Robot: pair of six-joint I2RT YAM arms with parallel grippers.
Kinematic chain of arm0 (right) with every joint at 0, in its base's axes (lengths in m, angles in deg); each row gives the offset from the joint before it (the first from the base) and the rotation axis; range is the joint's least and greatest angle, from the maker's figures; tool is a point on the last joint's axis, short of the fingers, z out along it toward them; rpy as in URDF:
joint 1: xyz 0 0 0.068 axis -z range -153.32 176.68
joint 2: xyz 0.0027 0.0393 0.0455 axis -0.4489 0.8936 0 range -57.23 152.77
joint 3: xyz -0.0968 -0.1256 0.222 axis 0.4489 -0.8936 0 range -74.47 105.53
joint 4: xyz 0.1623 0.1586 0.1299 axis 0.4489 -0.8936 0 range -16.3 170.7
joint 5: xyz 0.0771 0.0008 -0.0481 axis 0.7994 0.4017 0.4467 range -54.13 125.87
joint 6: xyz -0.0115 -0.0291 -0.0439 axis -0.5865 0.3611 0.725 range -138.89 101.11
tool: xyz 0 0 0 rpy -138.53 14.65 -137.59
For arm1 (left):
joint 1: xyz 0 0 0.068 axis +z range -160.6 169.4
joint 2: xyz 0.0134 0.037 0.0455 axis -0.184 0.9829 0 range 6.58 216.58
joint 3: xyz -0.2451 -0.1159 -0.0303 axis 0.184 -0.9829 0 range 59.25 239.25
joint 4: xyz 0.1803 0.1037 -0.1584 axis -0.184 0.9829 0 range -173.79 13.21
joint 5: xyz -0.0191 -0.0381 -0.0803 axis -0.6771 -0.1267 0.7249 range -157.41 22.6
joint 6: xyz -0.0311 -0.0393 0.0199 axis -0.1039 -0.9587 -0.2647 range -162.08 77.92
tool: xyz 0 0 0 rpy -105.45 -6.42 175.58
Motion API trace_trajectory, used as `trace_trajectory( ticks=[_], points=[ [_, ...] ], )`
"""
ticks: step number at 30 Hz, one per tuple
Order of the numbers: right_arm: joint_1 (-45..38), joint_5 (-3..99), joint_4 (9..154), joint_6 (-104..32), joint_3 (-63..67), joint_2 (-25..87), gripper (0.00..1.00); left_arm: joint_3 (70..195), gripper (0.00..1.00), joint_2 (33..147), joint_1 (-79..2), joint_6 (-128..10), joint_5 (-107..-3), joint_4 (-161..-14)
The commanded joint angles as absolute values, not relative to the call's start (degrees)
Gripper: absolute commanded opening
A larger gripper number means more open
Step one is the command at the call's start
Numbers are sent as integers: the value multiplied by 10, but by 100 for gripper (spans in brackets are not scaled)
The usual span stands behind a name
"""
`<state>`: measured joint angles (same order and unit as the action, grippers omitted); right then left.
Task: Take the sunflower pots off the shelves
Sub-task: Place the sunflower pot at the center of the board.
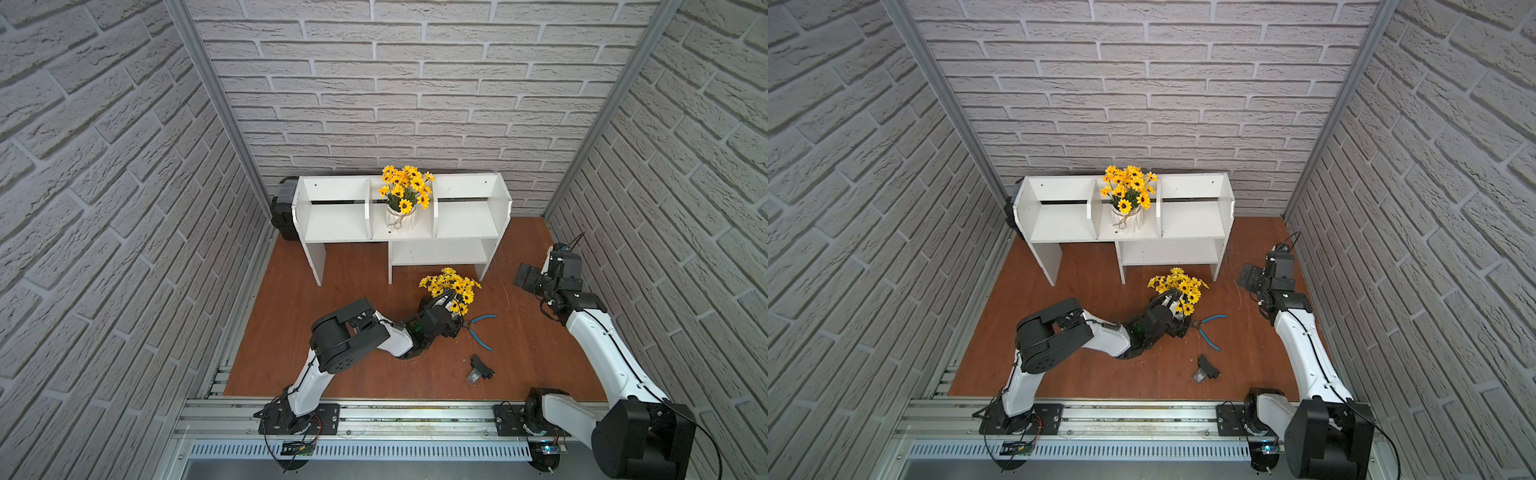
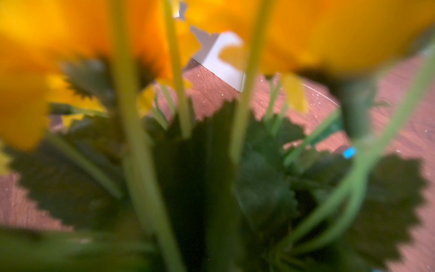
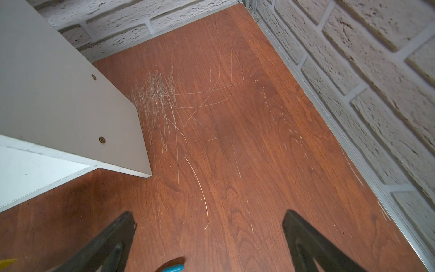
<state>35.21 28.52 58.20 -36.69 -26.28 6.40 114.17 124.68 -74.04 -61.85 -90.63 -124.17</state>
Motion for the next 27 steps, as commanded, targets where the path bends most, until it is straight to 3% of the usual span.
trace_trajectory(
  ticks=[1, 15, 27],
  points=[
    [355, 296, 599, -367, -268, 47, 100, 1130, 98, 1209, -754, -623, -915, -1236],
    [345, 319, 592, -367, -262, 25, 100, 1103, 98, 1096, -786, -620, -954, -1127],
    [225, 363, 546, -314, -198, -18, 100, 1121, 98, 889, -802, -566, -1032, -967]
  ],
)
